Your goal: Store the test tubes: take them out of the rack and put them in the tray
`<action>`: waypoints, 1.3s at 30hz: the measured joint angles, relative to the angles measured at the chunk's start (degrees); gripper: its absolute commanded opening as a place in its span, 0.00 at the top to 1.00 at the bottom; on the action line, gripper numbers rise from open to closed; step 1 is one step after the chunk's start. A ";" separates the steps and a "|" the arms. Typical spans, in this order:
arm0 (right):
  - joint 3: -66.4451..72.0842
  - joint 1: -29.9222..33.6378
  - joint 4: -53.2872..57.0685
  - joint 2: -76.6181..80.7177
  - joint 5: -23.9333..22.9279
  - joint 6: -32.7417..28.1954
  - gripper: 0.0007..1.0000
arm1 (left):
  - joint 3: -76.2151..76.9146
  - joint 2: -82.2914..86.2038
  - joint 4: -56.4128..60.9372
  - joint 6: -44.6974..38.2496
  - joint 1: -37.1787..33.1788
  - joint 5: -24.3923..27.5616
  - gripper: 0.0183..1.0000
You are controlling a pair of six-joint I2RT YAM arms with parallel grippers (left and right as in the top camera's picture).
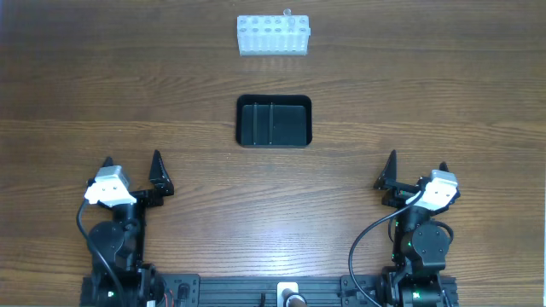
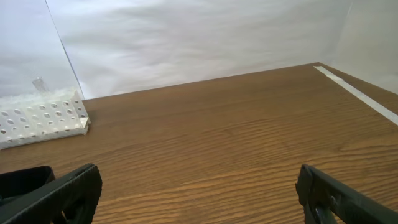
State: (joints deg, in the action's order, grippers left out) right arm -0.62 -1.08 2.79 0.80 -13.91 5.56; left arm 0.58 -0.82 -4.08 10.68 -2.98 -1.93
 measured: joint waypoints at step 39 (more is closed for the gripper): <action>-0.87 0.00 0.11 0.00 2.67 -1.31 0.01 | 0.00 0.00 0.00 -0.46 0.00 0.00 0.00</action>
State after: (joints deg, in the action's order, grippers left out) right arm -1.50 -1.08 2.90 0.80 -11.25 4.25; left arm 0.58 -0.82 -4.08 10.22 -2.98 -1.93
